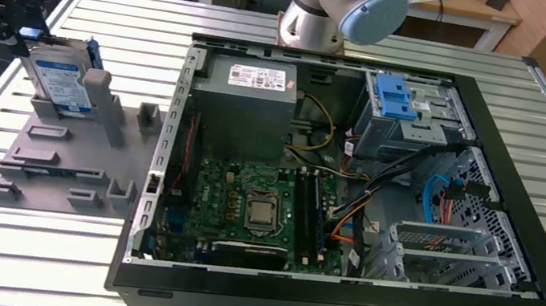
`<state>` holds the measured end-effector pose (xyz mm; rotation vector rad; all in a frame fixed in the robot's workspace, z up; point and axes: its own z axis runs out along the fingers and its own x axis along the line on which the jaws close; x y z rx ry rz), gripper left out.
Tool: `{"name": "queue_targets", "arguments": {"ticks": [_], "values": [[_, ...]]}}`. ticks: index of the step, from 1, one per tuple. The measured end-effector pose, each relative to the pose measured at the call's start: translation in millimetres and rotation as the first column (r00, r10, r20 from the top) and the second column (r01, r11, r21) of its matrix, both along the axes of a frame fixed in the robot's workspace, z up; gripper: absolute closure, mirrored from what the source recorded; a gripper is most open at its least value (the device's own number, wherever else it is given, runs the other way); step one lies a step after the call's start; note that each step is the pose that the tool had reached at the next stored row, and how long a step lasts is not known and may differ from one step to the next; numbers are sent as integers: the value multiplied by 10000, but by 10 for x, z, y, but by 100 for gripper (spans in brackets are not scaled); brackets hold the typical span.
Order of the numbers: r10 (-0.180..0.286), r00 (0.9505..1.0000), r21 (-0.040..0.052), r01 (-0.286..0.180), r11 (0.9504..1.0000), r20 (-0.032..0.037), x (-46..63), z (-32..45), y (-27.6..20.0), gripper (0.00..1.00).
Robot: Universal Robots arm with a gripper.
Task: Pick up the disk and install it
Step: 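Pick up the disk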
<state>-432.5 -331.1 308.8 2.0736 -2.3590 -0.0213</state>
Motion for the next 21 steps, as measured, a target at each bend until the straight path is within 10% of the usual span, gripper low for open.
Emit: {"name": "queue_targets", "arguments": {"ticks": [11, 16, 21], "values": [[328, 9995, 1, -328, 9995, -3, -2, -169, 0, 45], [493, 9988, -3, -493, 9988, -10, -3, -207, 0, 63], [1559, 9878, -3, -1559, 9878, 0, -3, -211, 0, 63]]}}
